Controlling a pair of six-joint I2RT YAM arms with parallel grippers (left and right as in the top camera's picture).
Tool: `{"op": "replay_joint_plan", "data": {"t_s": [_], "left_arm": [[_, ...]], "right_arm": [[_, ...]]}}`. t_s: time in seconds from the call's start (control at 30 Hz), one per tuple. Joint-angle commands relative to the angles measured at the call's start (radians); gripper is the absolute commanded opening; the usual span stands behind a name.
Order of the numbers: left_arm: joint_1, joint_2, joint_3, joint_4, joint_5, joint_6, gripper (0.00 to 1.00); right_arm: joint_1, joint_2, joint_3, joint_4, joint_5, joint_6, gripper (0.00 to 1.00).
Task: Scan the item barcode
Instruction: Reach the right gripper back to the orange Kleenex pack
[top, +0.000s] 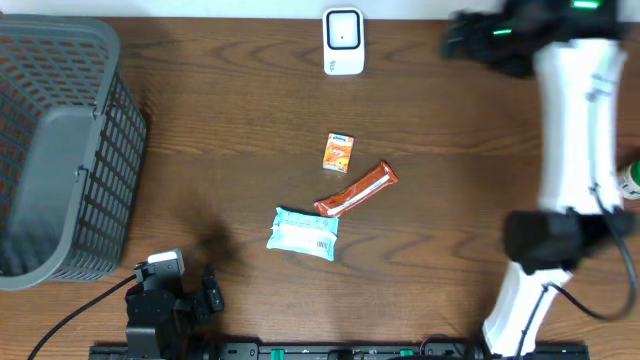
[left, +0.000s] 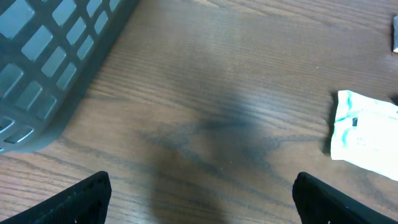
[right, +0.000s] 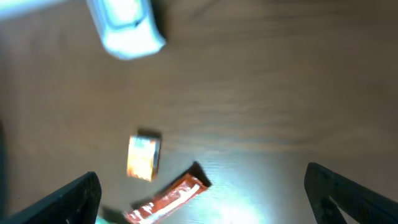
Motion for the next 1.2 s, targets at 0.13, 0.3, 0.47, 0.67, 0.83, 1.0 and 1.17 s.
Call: {"op": "replay_joint_plan", "data": {"t_s": [0.13,0.3,0.47,0.67,0.83,1.0,1.17], "left_arm": [[0.002,0.001,-0.001,-0.006,0.010,-0.009,0.94],[0.002,0.001,-0.001,-0.006,0.010,-0.009,0.94],[0.002,0.001,-0.001,-0.006,0.010,-0.009,0.94],[0.002,0.001,-0.001,-0.005,0.010,-0.010,0.94],[0.002,0.001,-0.001,-0.006,0.010,-0.010,0.94],[0.002,0.001,-0.001,-0.006,0.010,-0.009,0.94],[0.002,0.001,-0.001,-0.006,0.010,-0.009,0.94]], "right_arm": [[0.226,0.188,-0.006,0.003,0.143,-0.431,0.99],[0.320,0.293,-0.006,-0.039,0.066,-0.771,0.99],[0.367,0.357,-0.006,-0.013,0.099,-0.851,0.99],[0.389,0.394,-0.006,0.041,0.100,-0.871,0.99],[0.391,0.424,-0.006,0.056,0.100,-0.871,0.99],[0.394,0.492,-0.006,0.042,0.099,-0.858,0.99],[0.410,0.537,-0.006,0.029,0.100,-0.854,0.99]]}}
